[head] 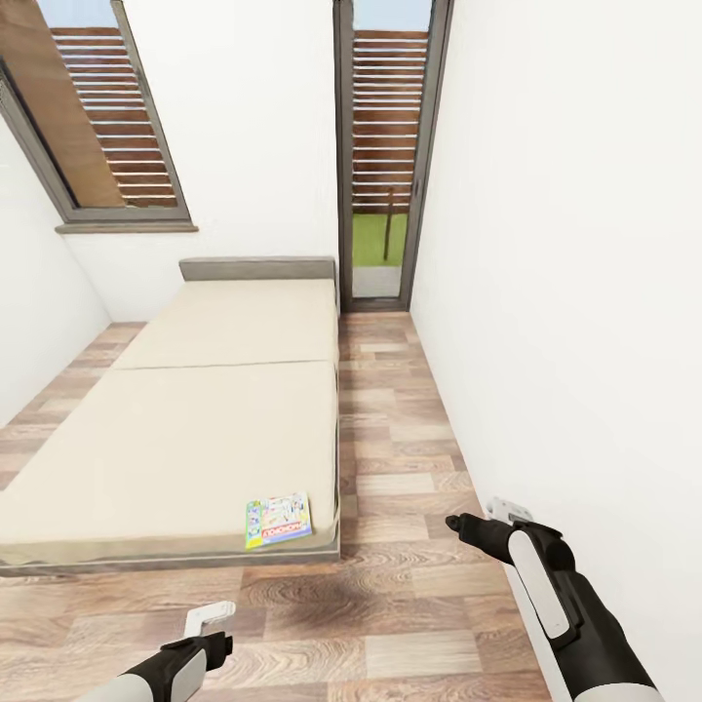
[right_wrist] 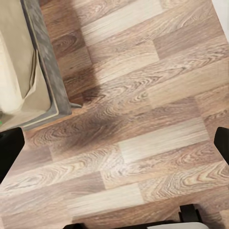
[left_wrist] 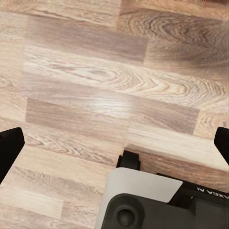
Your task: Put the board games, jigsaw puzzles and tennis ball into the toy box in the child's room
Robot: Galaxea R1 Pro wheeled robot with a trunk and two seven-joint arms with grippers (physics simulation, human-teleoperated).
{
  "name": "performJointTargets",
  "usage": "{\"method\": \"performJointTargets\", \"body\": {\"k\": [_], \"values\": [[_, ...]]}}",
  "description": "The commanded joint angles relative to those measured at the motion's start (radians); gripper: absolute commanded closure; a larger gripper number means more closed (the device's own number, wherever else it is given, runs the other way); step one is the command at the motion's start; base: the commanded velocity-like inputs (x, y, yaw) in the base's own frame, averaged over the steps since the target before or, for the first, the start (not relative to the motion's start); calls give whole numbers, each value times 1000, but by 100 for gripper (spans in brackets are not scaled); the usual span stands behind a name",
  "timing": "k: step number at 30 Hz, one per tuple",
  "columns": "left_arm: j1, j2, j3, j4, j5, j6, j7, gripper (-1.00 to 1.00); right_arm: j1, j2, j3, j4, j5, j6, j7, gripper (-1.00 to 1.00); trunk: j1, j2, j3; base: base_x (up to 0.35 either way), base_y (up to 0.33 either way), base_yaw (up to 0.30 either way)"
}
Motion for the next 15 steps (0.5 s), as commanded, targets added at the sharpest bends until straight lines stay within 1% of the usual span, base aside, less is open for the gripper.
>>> {"method": "performJointTargets", "body": {"k": [1,15], "values": [[0,-1,2,-2,5,5,2,-100,-1,2,0,-1,-10,3,-9,-100,1,-2,0,0,0,0],[7,-1,2,-2,5,4,2,-100,-1,12,1,0,-7,5,-9,-100,1,-2,23,0,0,0]]}}
